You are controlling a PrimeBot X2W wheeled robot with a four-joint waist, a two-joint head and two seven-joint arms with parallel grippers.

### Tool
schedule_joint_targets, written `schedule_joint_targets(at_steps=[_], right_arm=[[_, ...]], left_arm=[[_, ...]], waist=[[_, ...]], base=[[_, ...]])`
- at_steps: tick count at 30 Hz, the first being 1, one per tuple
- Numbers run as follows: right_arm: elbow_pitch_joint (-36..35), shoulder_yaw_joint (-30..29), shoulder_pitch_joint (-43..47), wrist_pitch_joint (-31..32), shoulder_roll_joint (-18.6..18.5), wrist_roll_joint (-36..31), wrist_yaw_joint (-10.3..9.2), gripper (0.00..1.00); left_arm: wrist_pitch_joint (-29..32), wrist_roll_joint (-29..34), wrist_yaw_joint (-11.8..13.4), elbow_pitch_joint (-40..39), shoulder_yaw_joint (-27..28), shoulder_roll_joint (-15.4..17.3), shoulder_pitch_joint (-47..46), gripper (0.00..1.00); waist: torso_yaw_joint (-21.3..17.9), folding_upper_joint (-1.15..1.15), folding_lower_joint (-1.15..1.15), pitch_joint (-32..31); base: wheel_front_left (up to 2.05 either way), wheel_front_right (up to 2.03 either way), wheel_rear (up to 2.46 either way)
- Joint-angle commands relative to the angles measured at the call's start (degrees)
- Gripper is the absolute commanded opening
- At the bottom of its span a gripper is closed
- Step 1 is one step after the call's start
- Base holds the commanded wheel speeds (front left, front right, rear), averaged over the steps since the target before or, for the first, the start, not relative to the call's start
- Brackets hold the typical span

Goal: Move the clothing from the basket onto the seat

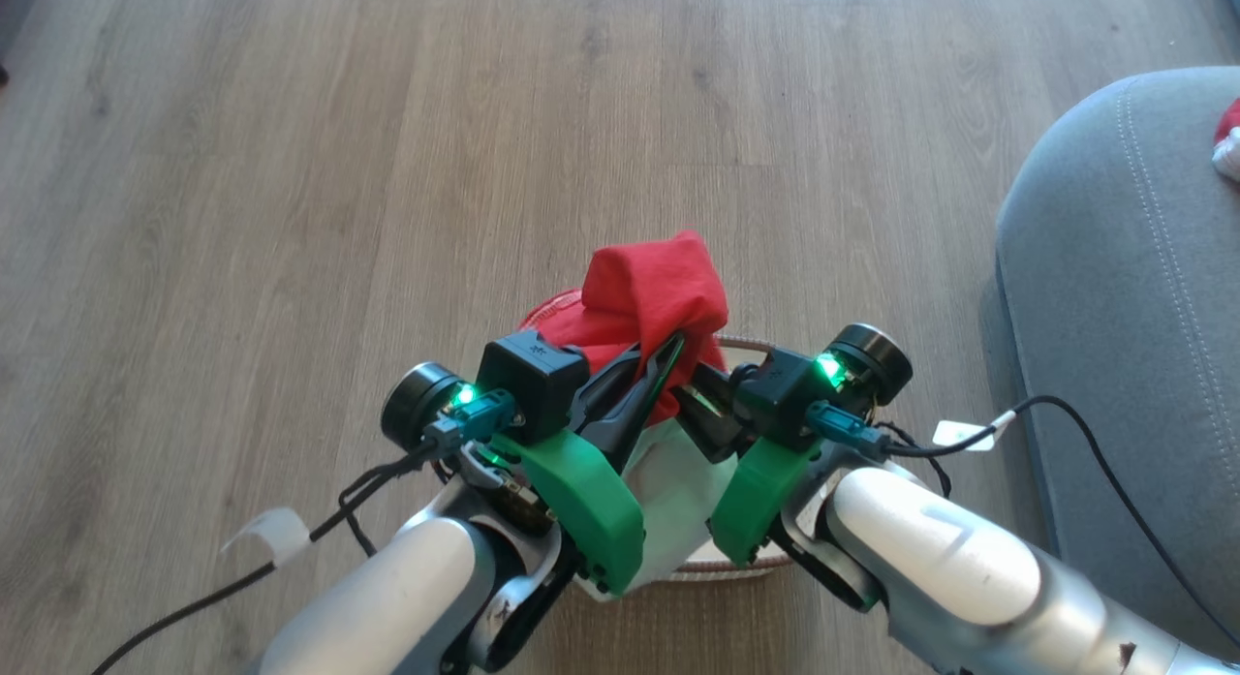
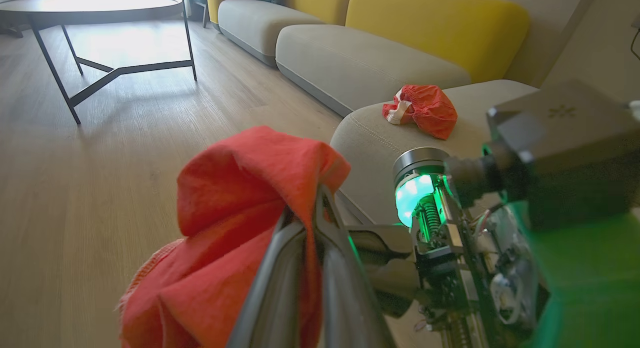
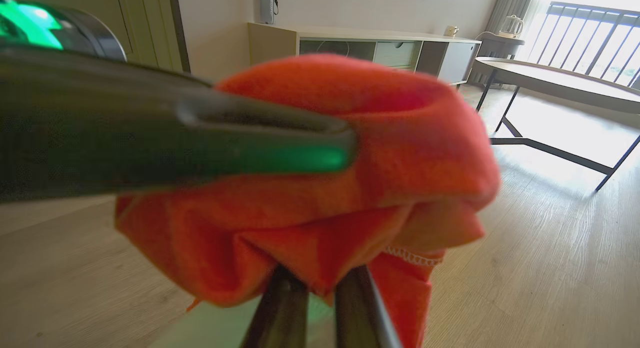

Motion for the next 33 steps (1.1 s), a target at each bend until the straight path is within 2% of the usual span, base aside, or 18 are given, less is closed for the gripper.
schedule_joint_targets(at_steps=[1, 10, 12, 14, 16, 19, 20, 21, 33], right_arm=[[-2.13, -0.08, -2.22, -0.71, -0.13, 0.58, 0.40, 0.00], [-3.73, -0.18, -2.33, -0.75, -1.61, 1.46, 0.40, 0.00], [-4.27, -0.72, -2.06, -0.75, -1.99, 1.45, 0.40, 0.00], [-4.71, -1.38, -1.67, -0.76, -2.47, 1.33, 0.40, 0.00], [-5.07, -2.05, -1.25, -0.76, -2.98, 1.12, 0.40, 0.00], [-5.69, -2.91, -0.63, -0.76, -3.70, 0.71, 0.40, 0.00], [-5.95, -3.16, -0.38, -0.76, -3.96, 0.59, 0.40, 0.00], [-6.20, -3.42, -0.12, -0.76, -4.27, 0.42, 0.40, 0.00], [-9.71, -7.94, 3.76, -0.76, -8.29, -1.09, 0.40, 0.00]], left_arm=[[0.11, -0.20, -0.17, -1.99, 2.01, 0.12, -3.59, 0.00], [-0.53, -0.41, 0.15, -1.16, 2.42, 0.43, -3.54, 0.00], [-0.86, -0.45, 0.24, -0.86, 2.56, 0.52, -3.42, 0.14], [-1.19, -0.47, 0.35, -0.57, 2.67, 0.63, -3.22, 0.18], [-1.50, -0.52, 0.45, -0.36, 2.76, 0.72, -3.00, 0.33], [-2.25, -0.48, 0.61, 0.02, 3.03, 1.04, -2.64, 0.75], [-2.57, -0.44, 0.68, 0.19, 3.17, 1.19, -2.48, 0.84], [-2.91, -0.40, 0.76, 0.35, 3.30, 1.33, -2.32, 1.00], [-5.97, -0.24, 0.89, 1.87, 4.11, 3.15, -0.35, 1.00]], waist=[[-0.12, 0.00, 0.00, 0.19], [-0.59, 0.00, 0.00, 0.64], [-0.77, 0.00, 0.00, 0.71], [-1.03, 0.00, 0.00, 0.68], [-1.32, 0.00, 0.00, 0.65], [-1.96, 0.00, 0.00, 0.60], [-2.25, 0.00, 0.00, 0.56], [-2.56, 0.00, 0.00, 0.56], [-8.57, 0.00, 0.00, -0.22]], base=[[0.00, 0.00, 0.00], [0.00, 0.00, 0.00], [0.00, 0.00, 0.00], [0.00, 0.00, 0.00], [0.00, 0.00, 0.00], [0.00, 0.00, 0.00], [0.00, 0.00, 0.00], [0.00, 0.00, 0.00], [0.00, 0.00, 0.00]])
